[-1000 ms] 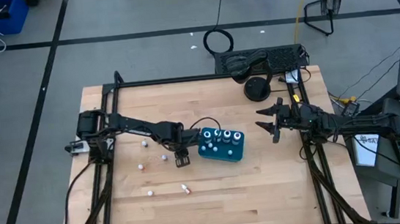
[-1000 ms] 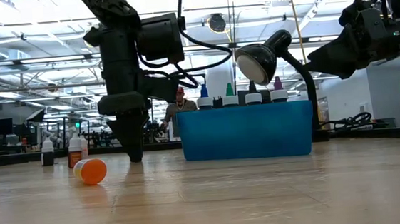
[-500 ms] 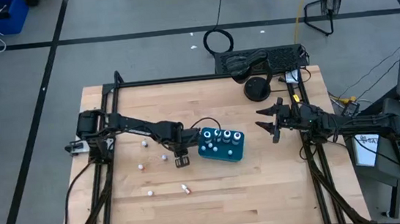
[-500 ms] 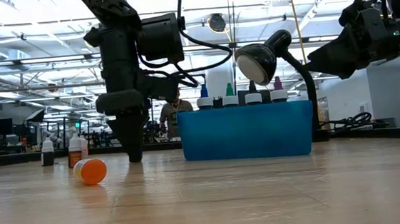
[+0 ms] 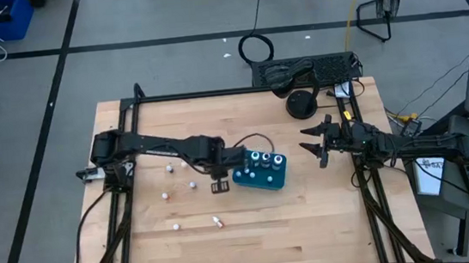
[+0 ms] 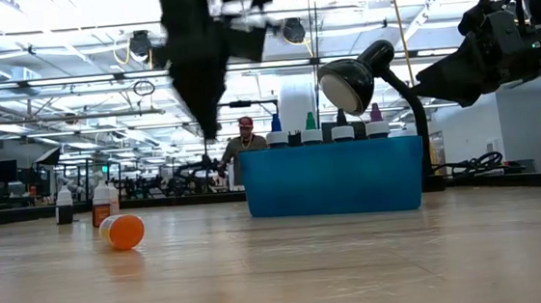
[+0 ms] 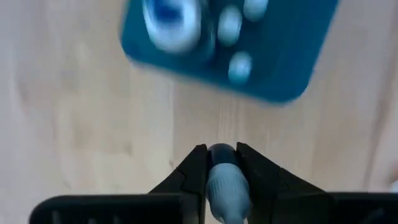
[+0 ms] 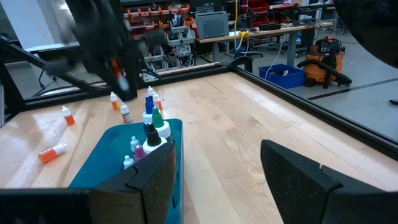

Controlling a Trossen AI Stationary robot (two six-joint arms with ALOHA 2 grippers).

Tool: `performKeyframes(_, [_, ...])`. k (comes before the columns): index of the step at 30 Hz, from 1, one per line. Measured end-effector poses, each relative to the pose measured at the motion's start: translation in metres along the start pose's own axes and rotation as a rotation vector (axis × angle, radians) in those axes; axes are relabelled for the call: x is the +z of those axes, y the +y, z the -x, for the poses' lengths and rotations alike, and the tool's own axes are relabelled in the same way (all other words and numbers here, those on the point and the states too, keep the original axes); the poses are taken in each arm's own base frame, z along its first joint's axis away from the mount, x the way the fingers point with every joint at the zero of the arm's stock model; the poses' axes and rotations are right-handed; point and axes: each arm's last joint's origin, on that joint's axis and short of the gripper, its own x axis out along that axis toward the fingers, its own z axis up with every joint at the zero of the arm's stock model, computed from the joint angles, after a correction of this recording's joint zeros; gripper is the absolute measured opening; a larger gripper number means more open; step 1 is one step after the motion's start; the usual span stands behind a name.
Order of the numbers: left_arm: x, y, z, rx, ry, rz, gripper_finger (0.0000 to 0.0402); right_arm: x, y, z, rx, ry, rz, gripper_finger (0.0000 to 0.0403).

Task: Pick & Place food coloring
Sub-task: Put the small purple food coloring bottle into the blue container

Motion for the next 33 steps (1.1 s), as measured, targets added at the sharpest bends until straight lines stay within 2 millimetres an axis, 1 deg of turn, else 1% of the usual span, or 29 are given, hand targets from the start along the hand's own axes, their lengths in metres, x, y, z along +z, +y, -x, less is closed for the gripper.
performKeyframes(5, [0.024,0.001,0.041,0.023,-0.149,-0.061,0.0067,0.0,0.0,0.0,0.0,0.0,0.0,0.0224])
performKeyframes(7, [0.032,0.001,0.05,0.036,-0.187,-0.069,0.0067,0.0,0.0,0.0,0.0,0.0,0.0,0.0224])
performKeyframes(9, [0.041,0.001,0.05,0.044,-0.203,-0.086,0.0067,0.0,0.0,0.0,0.0,0.0,0.0,0.0224])
performKeyframes(12, [0.055,-0.002,0.041,0.048,-0.195,-0.134,0.0067,0.0,0.0,0.0,0.0,0.0,0.0,0.0224])
performKeyframes(17, [0.071,-0.009,0.01,0.009,-0.13,-0.204,0.0067,0.0,0.0,0.0,0.0,0.0,0.0,0.0224])
performKeyframes(20, [0.073,-0.014,-0.007,-0.036,-0.093,-0.214,0.0067,0.0,0.0,0.0,0.0,0.0,0.0,0.0224])
performKeyframes(23, [0.074,-0.019,-0.019,-0.065,-0.071,-0.22,0.0067,0.0,0.0,0.0,0.0,0.0,0.0,0.0224])
performKeyframes(27, [0.076,-0.027,-0.03,-0.072,-0.064,-0.223,0.0067,0.0,0.0,0.0,0.0,0.0,0.0,0.0224])
performKeyframes(33, [0.076,-0.033,-0.047,-0.103,-0.025,-0.213,0.0067,0.0,0.0,0.0,-0.001,0.003,0.0,0.0224])
